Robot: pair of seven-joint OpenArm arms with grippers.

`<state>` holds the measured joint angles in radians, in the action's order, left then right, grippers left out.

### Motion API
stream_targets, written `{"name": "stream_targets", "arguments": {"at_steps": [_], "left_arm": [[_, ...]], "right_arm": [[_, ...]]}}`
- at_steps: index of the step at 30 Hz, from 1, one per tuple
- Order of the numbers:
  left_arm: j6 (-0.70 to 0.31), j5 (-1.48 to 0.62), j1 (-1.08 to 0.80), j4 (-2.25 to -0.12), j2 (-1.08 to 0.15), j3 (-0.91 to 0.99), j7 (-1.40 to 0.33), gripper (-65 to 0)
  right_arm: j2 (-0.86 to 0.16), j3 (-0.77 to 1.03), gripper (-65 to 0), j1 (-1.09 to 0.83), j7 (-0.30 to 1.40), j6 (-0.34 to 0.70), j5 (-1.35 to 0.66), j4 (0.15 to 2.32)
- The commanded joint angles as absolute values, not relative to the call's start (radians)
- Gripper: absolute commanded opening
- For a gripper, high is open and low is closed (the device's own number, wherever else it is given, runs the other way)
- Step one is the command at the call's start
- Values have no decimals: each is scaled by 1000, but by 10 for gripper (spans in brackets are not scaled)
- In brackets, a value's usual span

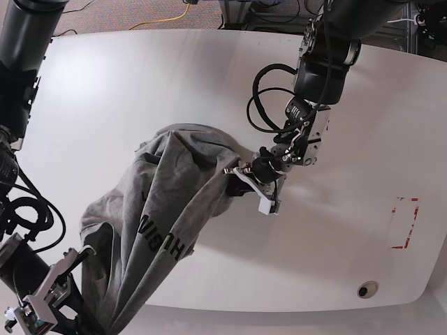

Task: Layout the t-shirt on the table in an organized manner, then fold the t-shirt properly
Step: 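Grasp another edge of the hanging shirt with the left gripper, then hold the shirt with both grippers and stretch it apart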

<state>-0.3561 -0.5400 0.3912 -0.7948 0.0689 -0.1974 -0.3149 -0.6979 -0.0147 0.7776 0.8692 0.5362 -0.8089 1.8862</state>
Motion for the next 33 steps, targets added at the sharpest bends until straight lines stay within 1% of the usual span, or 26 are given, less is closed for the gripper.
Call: {"name": "stream_targets", "arguments": {"at_steps": [1,12,16,22,29,33], "left_arm": [[-364,-550,429,-809,74,-197,-297,-650],[-364,-555,427,-839,70,-193,-297,-650],[-364,-555,421,-931,56,-186,-297,-650],[-364,-553,394,-1104,-12,-156,-300,-650],[-364,-555,390,-1325,-116,-145,-302,-650],[-364,-555,392,-1415,-177,-145,-302,-650]], "right_arm": [[-713,-4,-650,809,835,529,-812,1897],[-714,-4,-650,812,835,529,-809,1893],[-714,-4,-650,816,835,529,-803,1880],[-713,-4,-650,831,834,529,-803,1825],[-713,-7,-650,839,829,529,-803,1732],[-711,-8,-650,849,825,529,-803,1684]]}}
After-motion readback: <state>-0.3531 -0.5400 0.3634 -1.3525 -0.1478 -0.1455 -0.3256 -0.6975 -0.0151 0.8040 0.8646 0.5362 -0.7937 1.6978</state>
